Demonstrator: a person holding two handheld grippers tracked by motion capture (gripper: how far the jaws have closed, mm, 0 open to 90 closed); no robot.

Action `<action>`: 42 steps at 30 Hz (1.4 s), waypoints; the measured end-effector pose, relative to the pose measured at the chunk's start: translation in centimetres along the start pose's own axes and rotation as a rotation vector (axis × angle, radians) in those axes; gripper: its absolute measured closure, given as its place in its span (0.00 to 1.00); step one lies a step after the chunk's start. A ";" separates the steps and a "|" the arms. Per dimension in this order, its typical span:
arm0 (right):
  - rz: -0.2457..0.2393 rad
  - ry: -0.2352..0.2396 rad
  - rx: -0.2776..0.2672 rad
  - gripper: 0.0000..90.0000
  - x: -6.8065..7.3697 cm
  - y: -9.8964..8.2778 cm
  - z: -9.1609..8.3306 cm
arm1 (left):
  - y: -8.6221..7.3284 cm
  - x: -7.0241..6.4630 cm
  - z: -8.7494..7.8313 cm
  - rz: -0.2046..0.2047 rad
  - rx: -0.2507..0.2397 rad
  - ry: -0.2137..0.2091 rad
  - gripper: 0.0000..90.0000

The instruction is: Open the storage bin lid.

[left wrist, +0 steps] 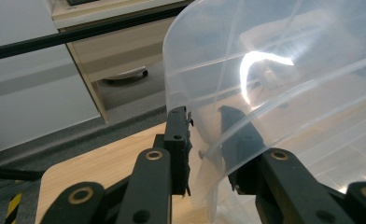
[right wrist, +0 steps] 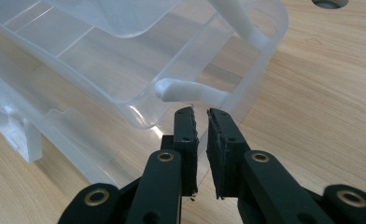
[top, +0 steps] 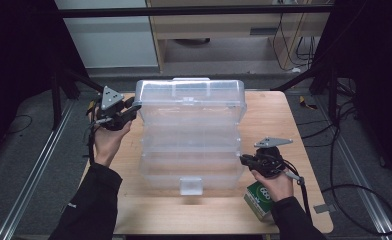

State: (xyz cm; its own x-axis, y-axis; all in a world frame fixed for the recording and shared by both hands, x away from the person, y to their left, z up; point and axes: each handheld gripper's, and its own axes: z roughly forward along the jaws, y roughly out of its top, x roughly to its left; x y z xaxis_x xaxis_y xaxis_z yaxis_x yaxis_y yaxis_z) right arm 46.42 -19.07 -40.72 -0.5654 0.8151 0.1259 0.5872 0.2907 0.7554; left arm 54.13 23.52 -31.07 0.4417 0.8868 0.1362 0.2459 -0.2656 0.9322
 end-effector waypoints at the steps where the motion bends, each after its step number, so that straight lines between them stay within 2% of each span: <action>1: 0.000 0.000 0.000 0.91 0.0 0.0 0.0 | 0.0 0.0 0.1 -0.005 -0.002 0.000 0.81; 19: 0.008 0.003 -0.001 0.91 -0.1 0.0 0.1 | 1.2 0.6 1.9 -0.050 0.006 0.024 0.83; 28: 0.005 0.003 -0.003 0.90 -0.1 0.0 0.1 | 1.8 0.8 2.8 -0.041 0.021 0.045 0.83; 34: 0.007 -0.007 0.001 0.88 0.0 0.0 0.2 | 2.1 1.0 3.7 -0.052 0.018 0.055 0.84; 36: -0.006 -0.015 -0.004 0.88 0.0 0.0 0.3 | 2.2 1.2 3.9 -0.055 0.018 0.053 0.84; 42: 0.008 -0.016 -0.003 0.87 0.0 -0.1 0.4 | 2.3 1.4 4.7 -0.073 0.021 0.057 0.85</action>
State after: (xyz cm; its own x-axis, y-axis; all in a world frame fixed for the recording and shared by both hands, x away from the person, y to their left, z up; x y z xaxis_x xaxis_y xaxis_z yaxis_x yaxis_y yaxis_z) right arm 46.60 -18.88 -41.02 -0.5512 0.8255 0.1214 0.5897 0.2825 0.7566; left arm 59.43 22.38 -30.27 0.3718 0.9242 0.0874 0.2941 -0.2066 0.9332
